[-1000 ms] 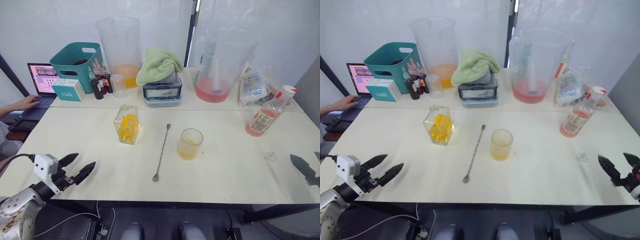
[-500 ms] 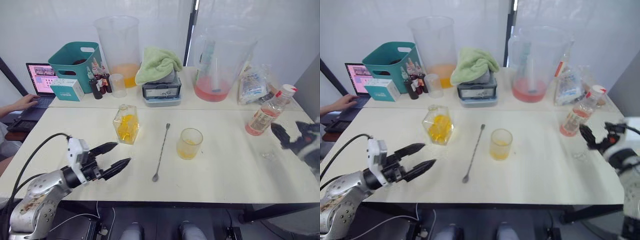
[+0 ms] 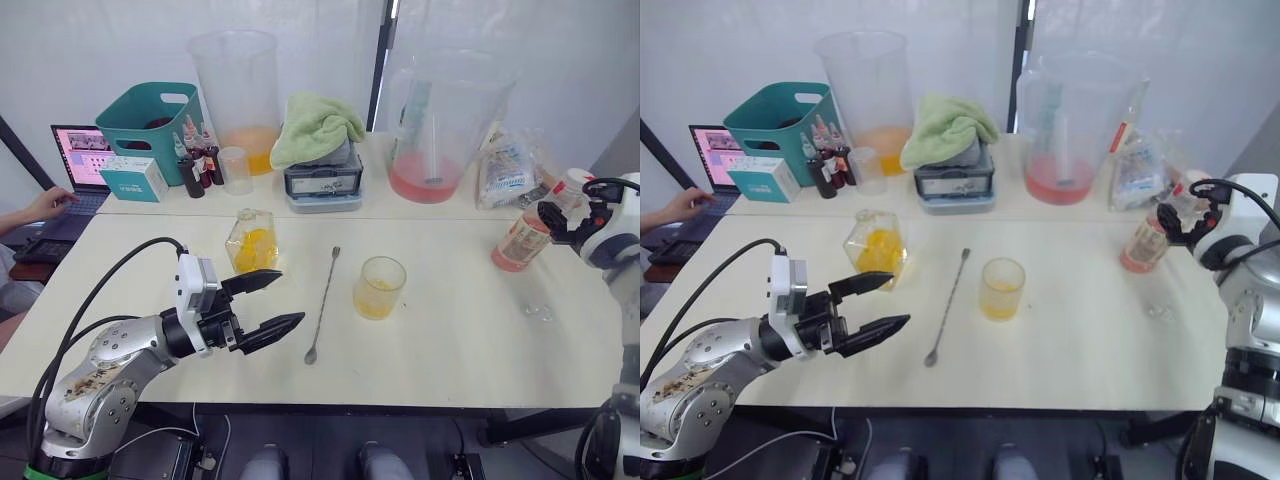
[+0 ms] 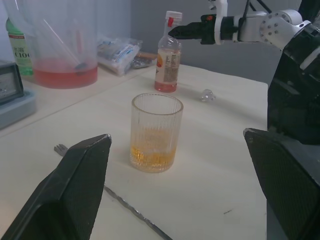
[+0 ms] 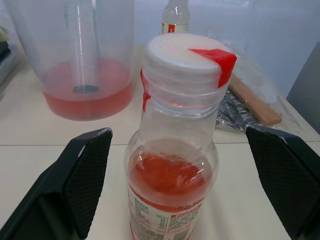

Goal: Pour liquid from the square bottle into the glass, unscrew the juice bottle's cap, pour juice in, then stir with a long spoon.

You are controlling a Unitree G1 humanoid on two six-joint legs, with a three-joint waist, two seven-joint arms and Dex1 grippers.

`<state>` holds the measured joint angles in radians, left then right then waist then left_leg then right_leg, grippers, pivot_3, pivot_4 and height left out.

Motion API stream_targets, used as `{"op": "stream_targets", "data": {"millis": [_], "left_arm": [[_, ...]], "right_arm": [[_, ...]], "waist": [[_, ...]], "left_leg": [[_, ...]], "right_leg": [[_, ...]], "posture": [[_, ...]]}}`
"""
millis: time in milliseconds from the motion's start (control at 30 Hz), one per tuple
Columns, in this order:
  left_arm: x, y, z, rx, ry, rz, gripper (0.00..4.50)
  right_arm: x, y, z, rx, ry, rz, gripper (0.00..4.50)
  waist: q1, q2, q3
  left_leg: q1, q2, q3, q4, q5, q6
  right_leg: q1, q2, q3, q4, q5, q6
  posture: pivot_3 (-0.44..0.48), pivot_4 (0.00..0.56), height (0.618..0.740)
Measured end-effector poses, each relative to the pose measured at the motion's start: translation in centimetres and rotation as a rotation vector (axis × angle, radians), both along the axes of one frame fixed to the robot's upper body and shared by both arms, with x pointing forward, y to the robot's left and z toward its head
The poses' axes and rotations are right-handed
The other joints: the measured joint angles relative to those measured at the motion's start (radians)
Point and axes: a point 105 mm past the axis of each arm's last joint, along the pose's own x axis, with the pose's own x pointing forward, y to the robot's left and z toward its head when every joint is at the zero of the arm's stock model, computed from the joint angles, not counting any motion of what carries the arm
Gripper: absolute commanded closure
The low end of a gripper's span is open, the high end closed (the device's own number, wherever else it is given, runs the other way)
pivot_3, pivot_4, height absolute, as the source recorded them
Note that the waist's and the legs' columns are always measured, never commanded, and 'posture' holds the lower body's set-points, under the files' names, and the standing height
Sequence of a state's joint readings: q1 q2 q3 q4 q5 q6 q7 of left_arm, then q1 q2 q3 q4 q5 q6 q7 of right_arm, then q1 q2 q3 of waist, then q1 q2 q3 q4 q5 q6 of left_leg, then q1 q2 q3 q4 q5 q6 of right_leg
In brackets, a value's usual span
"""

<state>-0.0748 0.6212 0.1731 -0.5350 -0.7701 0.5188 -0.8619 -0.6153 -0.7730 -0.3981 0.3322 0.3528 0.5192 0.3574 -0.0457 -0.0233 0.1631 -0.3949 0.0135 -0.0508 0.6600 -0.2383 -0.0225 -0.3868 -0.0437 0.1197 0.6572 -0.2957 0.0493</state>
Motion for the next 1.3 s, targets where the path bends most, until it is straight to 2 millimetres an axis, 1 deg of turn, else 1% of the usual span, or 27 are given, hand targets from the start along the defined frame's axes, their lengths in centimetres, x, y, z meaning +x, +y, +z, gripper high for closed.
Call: {"op": "stream_targets", "data": {"millis": [100, 267, 367, 533, 567, 600, 800, 900, 1000, 1033, 1100, 1167, 1233, 1300], "left_arm": [[0.1, 0.0, 0.0, 0.000, 0.006, 0.005, 0.01], [0.1, 0.0, -0.1, 0.000, 0.008, 0.014, 0.01], [0.1, -0.1, -0.2, 0.000, 0.011, 0.013, 0.00], [0.2, -0.2, -0.2, -0.006, 0.015, 0.015, 0.00], [0.2, -0.3, -0.3, -0.007, 0.016, 0.013, 0.00], [0.1, -0.3, -0.3, -0.007, 0.017, 0.012, 0.00], [0.2, -0.3, -0.3, -0.008, 0.016, 0.016, 0.00], [0.2, -0.4, -0.3, -0.006, 0.014, 0.012, 0.00], [0.2, -0.5, -0.3, -0.001, 0.012, 0.005, 0.00], [0.3, -0.6, -0.4, 0.004, 0.010, 0.001, 0.00], [0.4, -0.6, -0.4, 0.006, 0.007, -0.002, 0.00], [0.6, -0.6, -0.2, 0.002, -0.003, -0.013, 0.00], [0.7, -0.5, -0.3, 0.001, 0.003, -0.021, 0.00], [0.7, -0.5, -0.4, 0.001, 0.009, -0.031, 0.00]], "right_arm": [[0.5, -0.4, 0.6, 0.000, -0.006, -0.007, 0.00], [1.2, -0.2, 0.7, 0.000, 0.021, 0.016, 0.00], [1.4, -0.3, 0.7, -0.004, 0.032, 0.015, 0.81], [1.9, -0.9, 0.6, 0.004, 0.036, -0.001, 2.52], [2.0, -0.7, 0.6, 0.007, 0.035, 0.011, 2.80], [2.1, -0.7, 0.6, 0.009, 0.036, 0.015, 2.96], [2.1, -0.5, 0.6, 0.008, 0.035, 0.028, 2.96], [1.5, 0.0, 0.8, -0.003, 0.023, 0.065, 2.96], [0.5, 1.0, 1.6, 0.005, -0.001, 0.124, 2.96], [-0.4, 1.5, 2.4, 0.014, -0.019, 0.163, 2.96], [-1.6, 2.7, 4.0, 0.013, -0.059, 0.230, 2.96], [-3.8, 3.8, 5.7, 0.005, -0.093, 0.303, 2.96], [-5.6, 5.1, 6.9, 0.000, -0.113, 0.378, 2.96], [-7.2, 6.3, 7.2, 0.003, -0.112, 0.451, 2.96]], "waist": [[0.001, 0.000, 0.000], [0.000, 0.000, 0.000], [0.001, 0.000, 0.000], [0.001, 0.000, 0.000], [0.002, 0.000, 0.000], [0.003, 0.000, 0.000], [0.004, 0.000, 0.000], [0.005, 0.001, 0.000], [0.003, 0.003, 0.001], [0.005, 0.005, 0.002], [0.005, 0.008, 0.003], [0.007, 0.008, 0.003], [0.006, 0.008, 0.003], [0.006, 0.007, 0.003]], "left_leg": [[0.000, 0.000, 0.000, 0.000, 0.000, 0.000], [0.000, 0.000, 0.000, 0.000, 0.000, 0.000], [0.000, 0.000, -0.001, 0.000, 0.000, 0.000], [0.000, 0.000, -0.001, 0.000, 0.000, 0.000], [0.000, 0.000, -0.001, 0.000, 0.000, 0.000], [-0.001, -0.001, -0.001, 0.000, 0.000, 0.000], [-0.001, -0.001, -0.001, 0.000, 0.000, 0.000], [-0.002, -0.001, -0.002, 0.000, 0.000, 0.000], [-0.004, -0.001, -0.002, 0.000, 0.000, 0.000], [-0.004, -0.001, -0.002, 0.000, 0.000, 0.000], [-0.004, -0.001, -0.002, 0.000, 0.000, 0.000], [-0.005, -0.001, -0.004, 0.000, 0.000, 0.000], [-0.004, -0.001, -0.004, 0.000, 0.000, 0.001], [-0.004, -0.001, -0.003, 0.000, 0.000, 0.001]], "right_leg": [[0.000, 0.000, 0.000, 0.000, 0.000, 0.000], [0.000, 0.000, 0.000, 0.000, 0.000, 0.000], [0.000, 0.000, 0.000, 0.000, 0.000, 0.000], [0.000, 0.000, 0.000, 0.000, 0.000, 0.000], [0.000, 0.000, 0.000, 0.000, 0.000, 0.000], [0.000, 0.000, 0.000, 0.000, 0.000, 0.000], [0.000, 0.000, 0.000, 0.000, 0.000, 0.000], [-0.001, 0.000, -0.001, 0.000, 0.000, 0.000], [-0.002, 0.000, -0.001, 0.000, 0.000, 0.000], [-0.002, 0.000, -0.001, 0.001, 0.000, 0.000], [-0.003, 0.000, -0.001, 0.001, 0.000, 0.000], [-0.003, 0.000, -0.002, 0.001, 0.000, 0.000], [-0.002, 0.000, -0.002, 0.001, 0.000, 0.000], [-0.001, 0.000, -0.002, 0.000, 0.000, 0.000]], "posture": [[0.000, 0.150, 0.740], [0.000, 0.150, 0.740], [0.000, 0.150, 0.740], [0.000, 0.150, 0.740], [0.000, 0.150, 0.740], [0.000, 0.150, 0.740], [0.000, 0.150, 0.740], [0.000, 0.150, 0.740], [0.000, 0.150, 0.740], [0.000, 0.150, 0.740], [0.000, 0.150, 0.740], [0.000, 0.150, 0.740], [0.000, 0.150, 0.740], [0.000, 0.150, 0.740]]}}
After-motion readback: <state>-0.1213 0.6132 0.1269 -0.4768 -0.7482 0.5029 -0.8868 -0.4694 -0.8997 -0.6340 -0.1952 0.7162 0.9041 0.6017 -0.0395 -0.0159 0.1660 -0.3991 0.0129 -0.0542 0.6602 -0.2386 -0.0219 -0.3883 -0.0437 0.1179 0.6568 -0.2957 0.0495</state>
